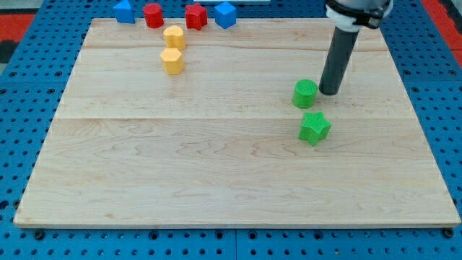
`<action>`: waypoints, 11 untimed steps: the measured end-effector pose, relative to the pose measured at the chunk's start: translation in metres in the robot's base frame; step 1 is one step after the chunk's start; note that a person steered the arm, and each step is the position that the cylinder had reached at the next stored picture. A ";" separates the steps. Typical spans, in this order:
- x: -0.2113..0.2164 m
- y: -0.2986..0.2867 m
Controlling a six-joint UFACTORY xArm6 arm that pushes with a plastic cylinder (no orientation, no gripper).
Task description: Slide the green circle diagonally bottom left of the yellow hexagon
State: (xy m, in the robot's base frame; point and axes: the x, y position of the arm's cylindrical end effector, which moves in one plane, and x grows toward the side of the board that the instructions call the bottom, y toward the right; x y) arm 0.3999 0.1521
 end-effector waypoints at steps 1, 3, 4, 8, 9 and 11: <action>0.002 -0.100; 0.003 -0.184; -0.017 -0.172; -0.002 -0.063; 0.018 0.010; 0.079 -0.008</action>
